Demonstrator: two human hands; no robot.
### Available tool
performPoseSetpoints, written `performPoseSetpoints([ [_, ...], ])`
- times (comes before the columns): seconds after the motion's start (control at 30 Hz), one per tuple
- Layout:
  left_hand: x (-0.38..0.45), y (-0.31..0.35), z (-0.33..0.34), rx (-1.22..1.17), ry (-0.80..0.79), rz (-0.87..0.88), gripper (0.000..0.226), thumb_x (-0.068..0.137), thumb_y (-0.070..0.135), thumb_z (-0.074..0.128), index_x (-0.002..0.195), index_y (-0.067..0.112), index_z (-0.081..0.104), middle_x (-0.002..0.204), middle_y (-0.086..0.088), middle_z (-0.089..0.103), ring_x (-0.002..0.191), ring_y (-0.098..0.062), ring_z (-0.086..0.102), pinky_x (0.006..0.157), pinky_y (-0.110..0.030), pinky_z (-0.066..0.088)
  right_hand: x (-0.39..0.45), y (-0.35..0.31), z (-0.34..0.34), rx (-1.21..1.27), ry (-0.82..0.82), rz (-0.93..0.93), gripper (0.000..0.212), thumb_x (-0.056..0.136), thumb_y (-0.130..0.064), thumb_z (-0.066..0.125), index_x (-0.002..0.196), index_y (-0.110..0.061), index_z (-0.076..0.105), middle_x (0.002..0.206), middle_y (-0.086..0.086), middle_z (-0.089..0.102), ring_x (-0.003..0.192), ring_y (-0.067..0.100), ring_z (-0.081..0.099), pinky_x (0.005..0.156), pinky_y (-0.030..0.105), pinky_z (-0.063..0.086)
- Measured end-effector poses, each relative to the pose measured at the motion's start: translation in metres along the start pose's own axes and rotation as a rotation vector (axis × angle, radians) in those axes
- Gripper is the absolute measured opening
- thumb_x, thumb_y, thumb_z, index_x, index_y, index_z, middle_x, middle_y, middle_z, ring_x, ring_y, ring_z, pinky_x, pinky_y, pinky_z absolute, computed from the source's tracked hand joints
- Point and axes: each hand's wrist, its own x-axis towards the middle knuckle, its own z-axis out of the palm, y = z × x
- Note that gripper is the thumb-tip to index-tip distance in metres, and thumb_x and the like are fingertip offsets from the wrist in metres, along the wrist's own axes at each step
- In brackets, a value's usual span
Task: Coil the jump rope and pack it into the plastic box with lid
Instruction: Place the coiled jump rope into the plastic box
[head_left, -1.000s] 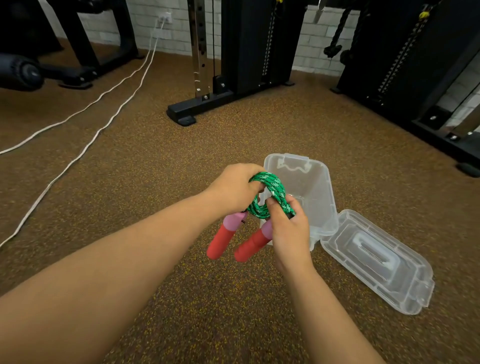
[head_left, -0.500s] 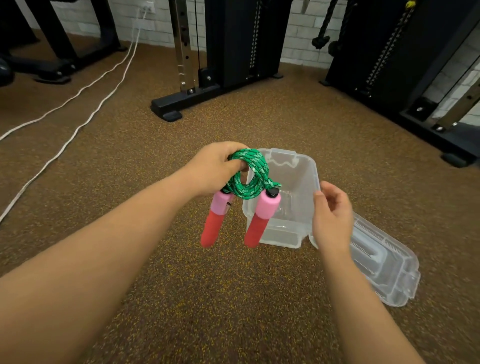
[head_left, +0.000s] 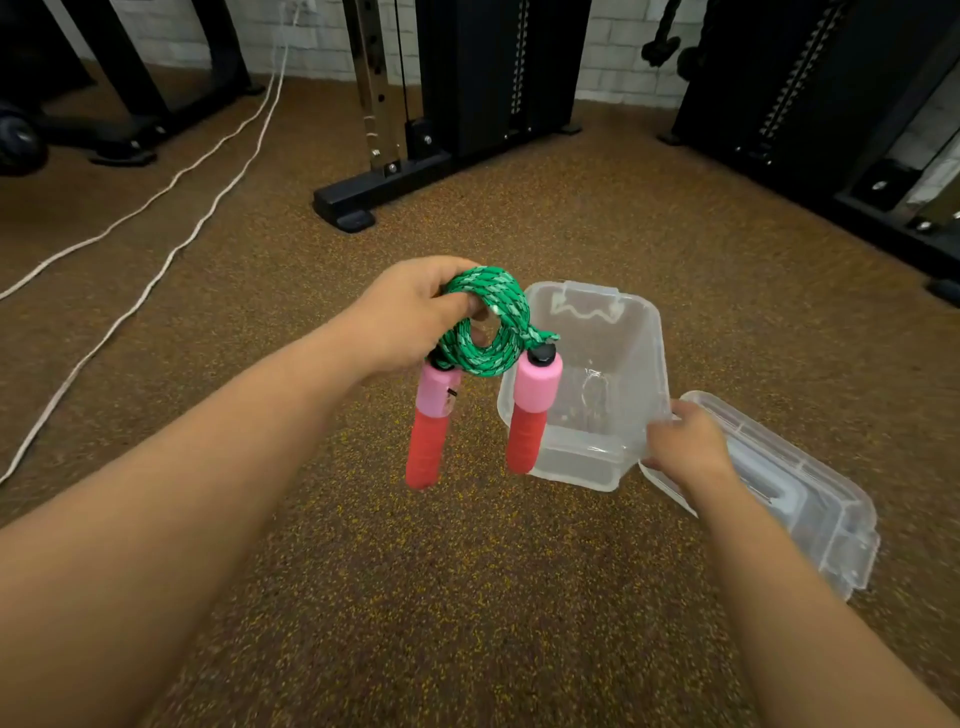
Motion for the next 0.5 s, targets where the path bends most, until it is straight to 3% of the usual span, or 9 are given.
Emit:
performPoseSetpoints([
  [0.23, -0.001, 0.027, -0.004, -0.047, -0.034, 0.063, 0.023, 0.094, 0.001, 0.047, 0.101, 0.015, 0.065, 0.102, -0.016, 0.069, 0.093, -0.027, 0.066, 0.094, -0.05, 0.051, -0.039, 0.019, -0.013, -0.059, -0.073, -0.011, 0.046, 0.079, -0.007, 0.051, 0.123, -0.014, 0.059, 0.095, 0.008, 0.069, 0.085, 0.031, 0.067, 0.079, 0.05, 0.057],
  [0.37, -0.006, 0.043, 0.007, -0.089, -0.101, 0.106, 0.023, 0.095, -0.001, 0.046, 0.113, 0.001, 0.06, 0.087, -0.009, 0.064, 0.077, -0.019, 0.063, 0.091, -0.047, 0.05, -0.062, 0.033, -0.015, -0.051, -0.114, -0.038, 0.042, 0.08, -0.003, 0.05, 0.118, -0.016, 0.062, 0.084, 0.005, 0.069, 0.077, 0.029, 0.066, 0.065, 0.038, 0.055],
  [0.5, -0.009, 0.049, 0.02, -0.118, -0.151, 0.118, 0.022, 0.095, 0.0, 0.047, 0.112, 0.003, 0.061, 0.083, -0.005, 0.063, 0.077, -0.019, 0.06, 0.092, -0.051, 0.049, -0.085, 0.045, -0.018, 0.002, -0.144, -0.052, 0.038, 0.08, 0.001, 0.048, 0.102, -0.029, 0.055, 0.082, 0.0, 0.068, 0.067, 0.019, 0.06, 0.053, 0.027, 0.043],
])
